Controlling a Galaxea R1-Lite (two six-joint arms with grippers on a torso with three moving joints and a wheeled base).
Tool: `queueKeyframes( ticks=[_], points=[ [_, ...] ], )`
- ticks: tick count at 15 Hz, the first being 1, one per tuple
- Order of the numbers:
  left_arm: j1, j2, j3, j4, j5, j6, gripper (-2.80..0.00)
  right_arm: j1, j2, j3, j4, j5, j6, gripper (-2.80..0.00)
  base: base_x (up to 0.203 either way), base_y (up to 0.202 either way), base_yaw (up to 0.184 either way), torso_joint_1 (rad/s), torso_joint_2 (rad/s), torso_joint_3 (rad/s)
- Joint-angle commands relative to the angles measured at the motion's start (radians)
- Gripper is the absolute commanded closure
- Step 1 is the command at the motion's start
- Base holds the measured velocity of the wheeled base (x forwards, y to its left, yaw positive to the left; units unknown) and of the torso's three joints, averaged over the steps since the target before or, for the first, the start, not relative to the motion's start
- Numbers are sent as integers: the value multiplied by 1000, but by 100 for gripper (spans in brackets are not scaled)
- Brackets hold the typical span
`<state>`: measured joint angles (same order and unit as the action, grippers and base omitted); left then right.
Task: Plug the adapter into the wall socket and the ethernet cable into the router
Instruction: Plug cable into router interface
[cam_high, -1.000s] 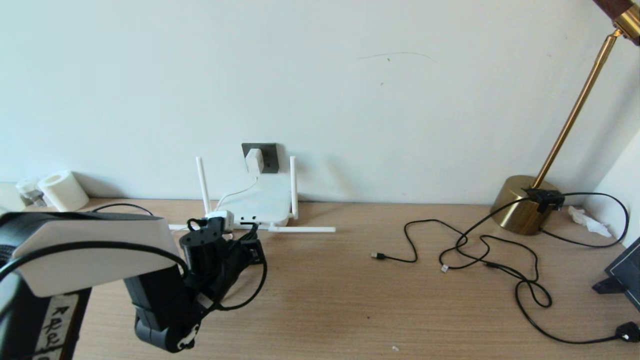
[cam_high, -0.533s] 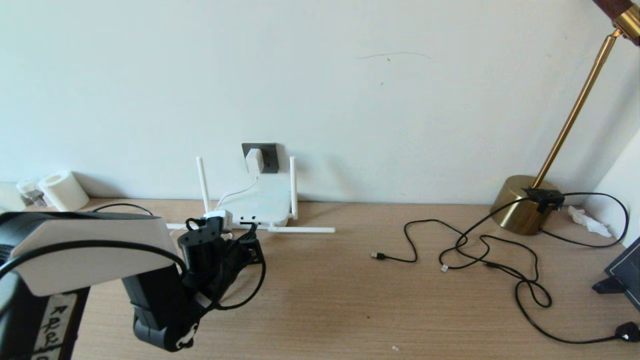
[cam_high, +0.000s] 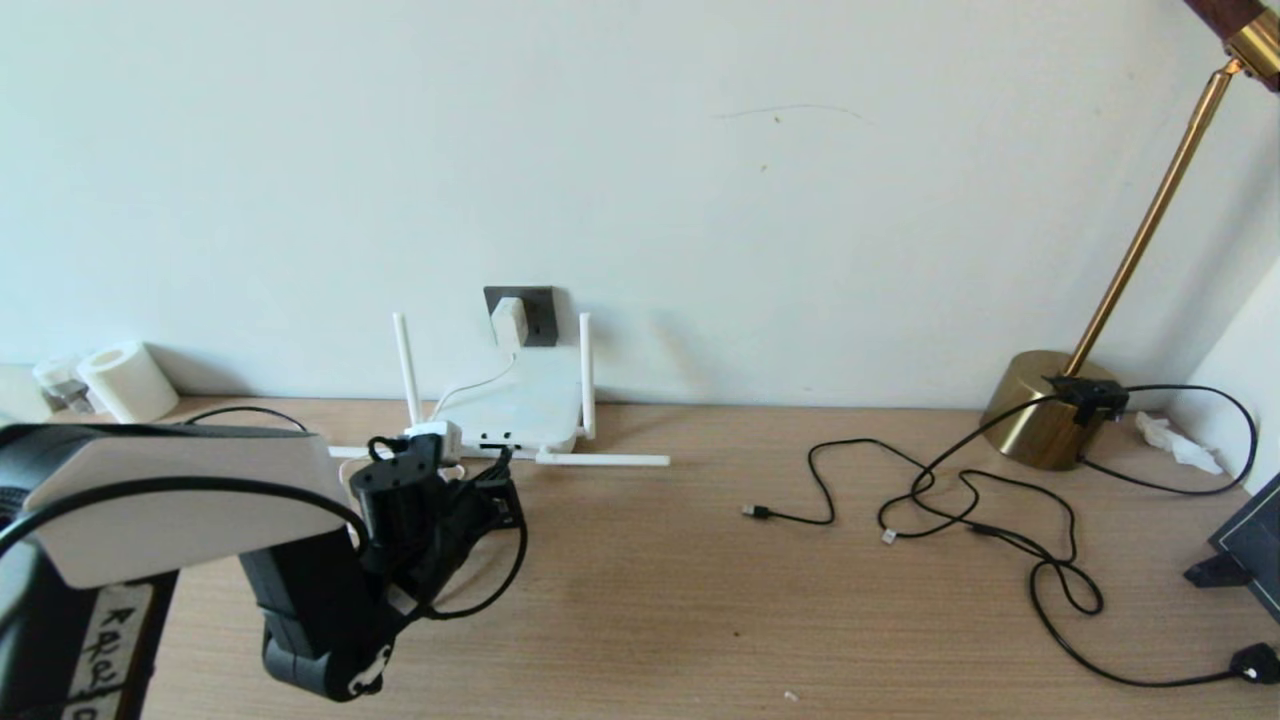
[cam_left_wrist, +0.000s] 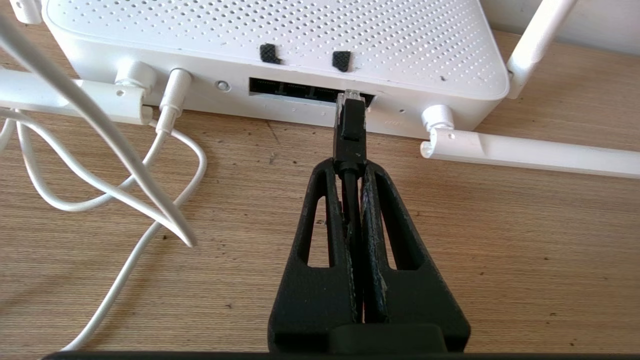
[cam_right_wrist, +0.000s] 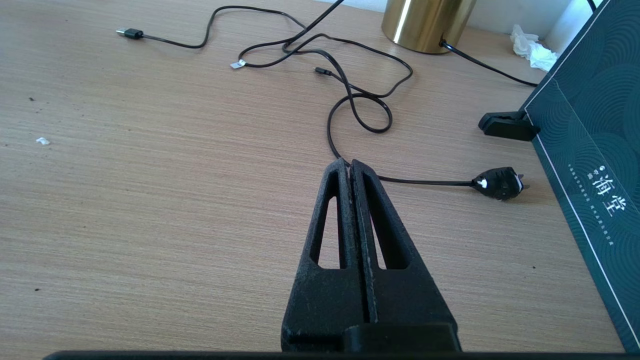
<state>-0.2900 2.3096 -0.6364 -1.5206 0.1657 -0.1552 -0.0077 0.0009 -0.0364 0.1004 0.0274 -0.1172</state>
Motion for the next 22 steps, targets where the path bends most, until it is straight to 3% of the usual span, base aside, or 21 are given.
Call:
queueKeyframes(
  ticks=[1,22],
  points=[
    [3,4,-2,-9,-2,-1,0,0,1,0,1,0,-1,0,0,0,0,0,0,0],
    [3,7,-25,-9,-3,-1,0,0,1,0,1,1,-1,0,0,0,0,0,0,0]
  ],
)
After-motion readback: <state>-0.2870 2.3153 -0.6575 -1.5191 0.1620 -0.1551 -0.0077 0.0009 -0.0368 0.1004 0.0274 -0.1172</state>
